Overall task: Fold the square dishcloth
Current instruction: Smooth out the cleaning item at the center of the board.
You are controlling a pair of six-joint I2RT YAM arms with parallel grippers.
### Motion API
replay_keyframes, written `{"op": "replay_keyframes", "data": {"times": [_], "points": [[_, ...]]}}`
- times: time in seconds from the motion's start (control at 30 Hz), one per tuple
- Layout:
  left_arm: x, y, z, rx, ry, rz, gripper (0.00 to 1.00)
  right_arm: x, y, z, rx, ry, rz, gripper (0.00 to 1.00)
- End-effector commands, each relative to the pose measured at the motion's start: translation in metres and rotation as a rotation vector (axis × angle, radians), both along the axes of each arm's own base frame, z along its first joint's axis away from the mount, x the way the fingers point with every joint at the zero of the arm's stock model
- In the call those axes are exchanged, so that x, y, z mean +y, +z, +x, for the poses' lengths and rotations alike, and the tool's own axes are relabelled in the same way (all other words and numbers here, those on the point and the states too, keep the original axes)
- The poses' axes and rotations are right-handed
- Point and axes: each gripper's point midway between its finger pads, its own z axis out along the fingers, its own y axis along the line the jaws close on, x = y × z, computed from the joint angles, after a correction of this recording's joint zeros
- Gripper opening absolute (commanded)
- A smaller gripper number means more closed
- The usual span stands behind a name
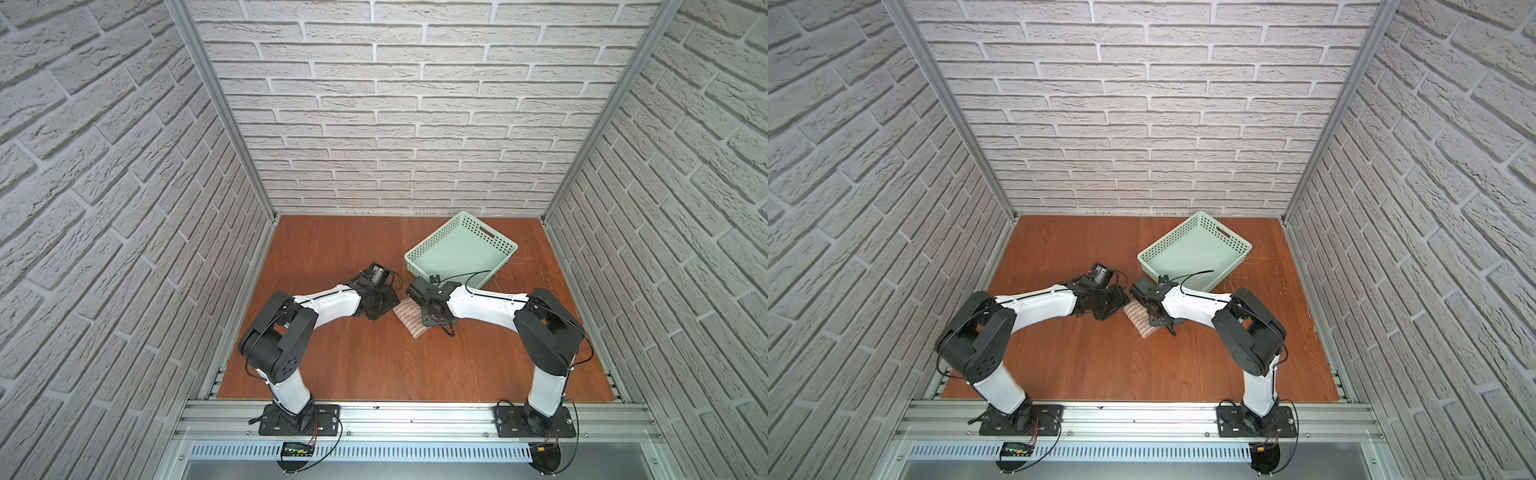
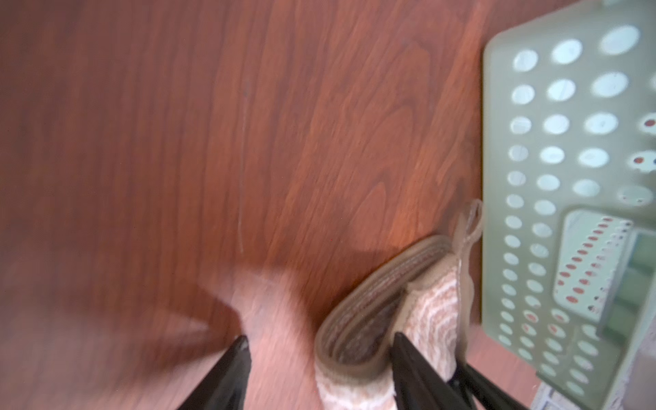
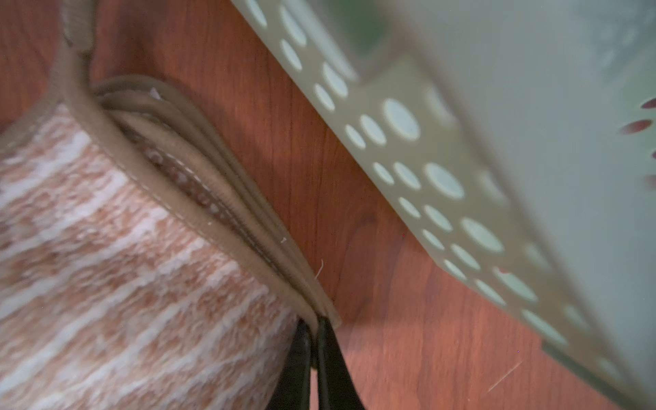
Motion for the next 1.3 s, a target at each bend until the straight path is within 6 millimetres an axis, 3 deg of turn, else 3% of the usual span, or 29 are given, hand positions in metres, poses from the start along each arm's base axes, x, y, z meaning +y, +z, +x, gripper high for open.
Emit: {"op": "replay_keyframes", "data": {"times": [0.0,0.17,0.3,0.43,0.7,0.87,1.0,1.13,1.27], "points": [[0.005,0.017,-0.007,-0.040,0.007,0.008,0.57,-0.007,-0.006,0.000,-0.003,-0.022,-0.025,0.09],[-0.017,0.036,-0.005,-0.095,-0.031,-0.050,0.48,-0.006,-0.001,0.001,-0.012,-0.020,-0.015,0.09],[-0.036,0.031,-0.002,-0.065,-0.071,-0.111,0.32,-0.005,0.002,0.002,-0.020,-0.023,-0.005,0.09],[-0.048,0.018,0.000,-0.025,-0.096,-0.154,0.26,-0.005,0.005,0.002,-0.025,-0.025,0.004,0.09],[-0.032,-0.018,0.018,0.037,-0.044,-0.169,0.22,-0.006,0.009,0.001,-0.039,-0.033,0.015,0.09],[-0.021,-0.031,0.018,0.066,-0.015,-0.159,0.19,-0.011,0.006,-0.001,-0.037,-0.042,-0.002,0.09],[-0.014,-0.022,0.016,0.044,-0.019,-0.154,0.29,-0.012,0.009,-0.003,-0.037,-0.037,0.005,0.09],[-0.013,0.004,0.016,-0.008,-0.061,-0.127,0.48,-0.009,0.023,-0.003,-0.057,-0.026,0.039,0.09],[-0.006,0.035,0.016,-0.070,-0.071,-0.105,0.58,-0.009,0.044,-0.004,-0.096,-0.025,0.076,0.13]]}}
